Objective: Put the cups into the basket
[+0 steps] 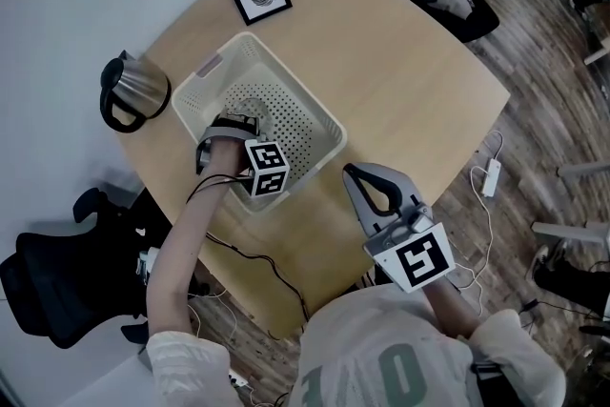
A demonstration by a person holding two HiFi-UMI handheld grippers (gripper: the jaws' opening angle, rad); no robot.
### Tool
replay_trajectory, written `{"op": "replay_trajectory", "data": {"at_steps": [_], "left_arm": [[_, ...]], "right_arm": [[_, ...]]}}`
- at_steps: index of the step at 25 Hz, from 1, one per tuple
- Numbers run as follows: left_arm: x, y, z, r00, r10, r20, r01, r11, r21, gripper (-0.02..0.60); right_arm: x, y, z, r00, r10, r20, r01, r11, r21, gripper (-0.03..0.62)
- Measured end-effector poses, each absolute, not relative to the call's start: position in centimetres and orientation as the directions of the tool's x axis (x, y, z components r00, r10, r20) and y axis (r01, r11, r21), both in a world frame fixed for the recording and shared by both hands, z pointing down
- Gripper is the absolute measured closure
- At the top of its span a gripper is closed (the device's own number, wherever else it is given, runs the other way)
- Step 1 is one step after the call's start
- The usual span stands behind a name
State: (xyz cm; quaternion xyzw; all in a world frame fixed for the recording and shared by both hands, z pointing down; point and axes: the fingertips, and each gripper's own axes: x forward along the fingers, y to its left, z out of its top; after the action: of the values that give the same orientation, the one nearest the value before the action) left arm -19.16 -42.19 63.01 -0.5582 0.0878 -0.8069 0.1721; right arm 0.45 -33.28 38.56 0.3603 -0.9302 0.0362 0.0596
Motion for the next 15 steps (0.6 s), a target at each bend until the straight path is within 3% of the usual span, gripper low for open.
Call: {"op": "replay_trajectory", "data": {"at_steps": [9, 15], "left_arm": [[-19.6, -43.4, 58.3, -0.261, -0.47, 0.843, 0.073, -0.881, -0.468, 0.434], [-19.2, -44.8, 51.6, -0.128, -0.568, 0.813, -0.198, -0.789, -0.582, 0.436]], "right_arm": [[-0.4, -31.9, 37.6, -0.751, -0.65, 0.119, -0.656, 0.755, -0.017, 0.595], [-1.3, -30.7, 36.5, -0.78, -0.617, 0.106, -0.618, 0.786, 0.034, 0.595]]}}
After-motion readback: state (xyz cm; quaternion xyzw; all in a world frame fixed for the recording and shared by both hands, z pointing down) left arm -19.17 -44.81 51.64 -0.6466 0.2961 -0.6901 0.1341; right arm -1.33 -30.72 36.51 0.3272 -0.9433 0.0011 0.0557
